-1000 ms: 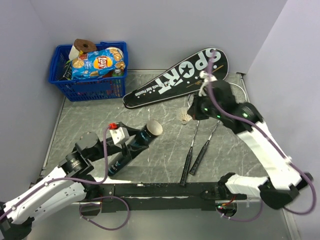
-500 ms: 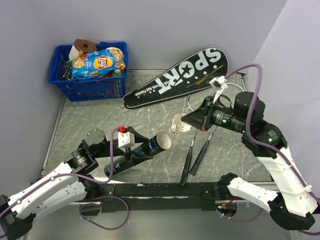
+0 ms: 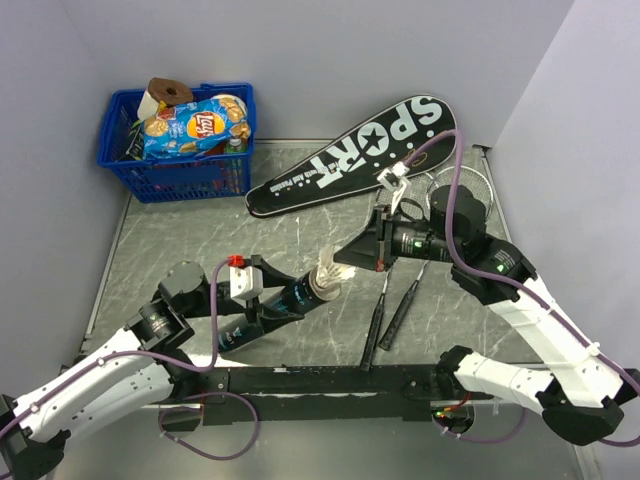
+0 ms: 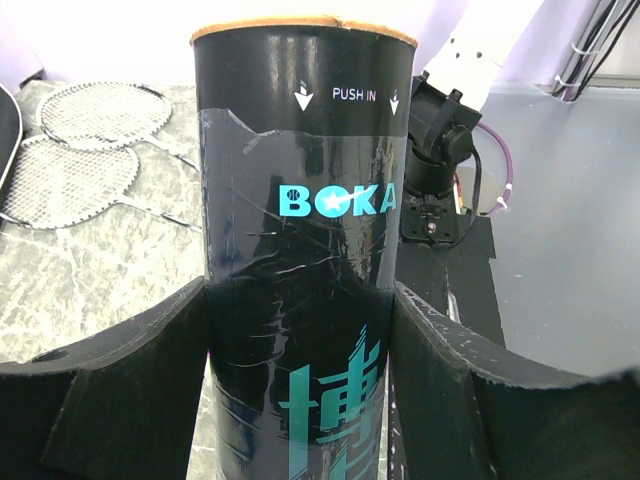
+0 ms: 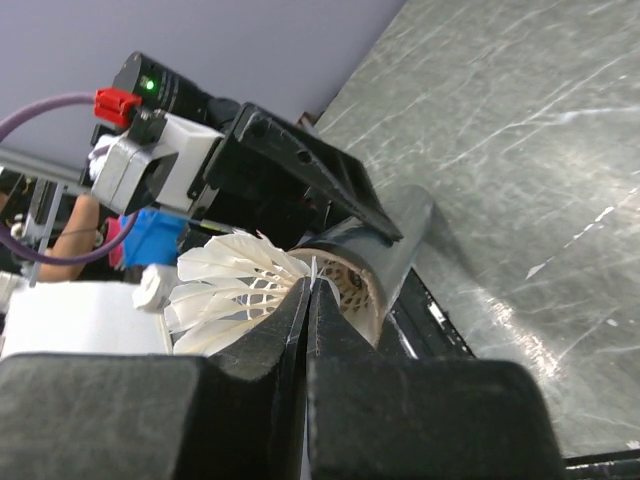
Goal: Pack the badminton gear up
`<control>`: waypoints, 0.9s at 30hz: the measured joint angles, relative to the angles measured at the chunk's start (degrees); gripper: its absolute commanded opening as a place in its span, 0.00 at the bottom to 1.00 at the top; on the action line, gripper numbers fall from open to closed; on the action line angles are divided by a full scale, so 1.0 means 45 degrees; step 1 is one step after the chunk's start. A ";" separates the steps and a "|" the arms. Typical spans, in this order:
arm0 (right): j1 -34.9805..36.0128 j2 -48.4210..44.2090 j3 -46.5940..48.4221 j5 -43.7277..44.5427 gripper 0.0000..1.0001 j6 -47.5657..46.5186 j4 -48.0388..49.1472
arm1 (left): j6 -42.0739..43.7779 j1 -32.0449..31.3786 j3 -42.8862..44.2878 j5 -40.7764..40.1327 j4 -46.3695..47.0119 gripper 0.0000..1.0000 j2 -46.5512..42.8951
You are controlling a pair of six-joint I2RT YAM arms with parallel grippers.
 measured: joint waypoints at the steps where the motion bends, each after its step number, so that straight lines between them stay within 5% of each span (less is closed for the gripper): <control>1: 0.0165 0.0034 0.0000 0.0053 0.00 0.0000 0.0015 | 0.0000 0.0000 -0.0015 -0.0015 0.0010 0.01 -0.0049; 17: 0.2618 0.0724 -0.0219 0.2458 0.00 -0.0209 -0.0058 | 0.0000 0.0000 -0.0243 -0.0855 0.0189 0.01 -0.0865; 27: 0.4571 0.2759 0.1603 0.5644 0.00 -0.0957 -0.1647 | -0.0005 0.0010 -0.0243 -0.1209 -0.0102 0.01 -0.0869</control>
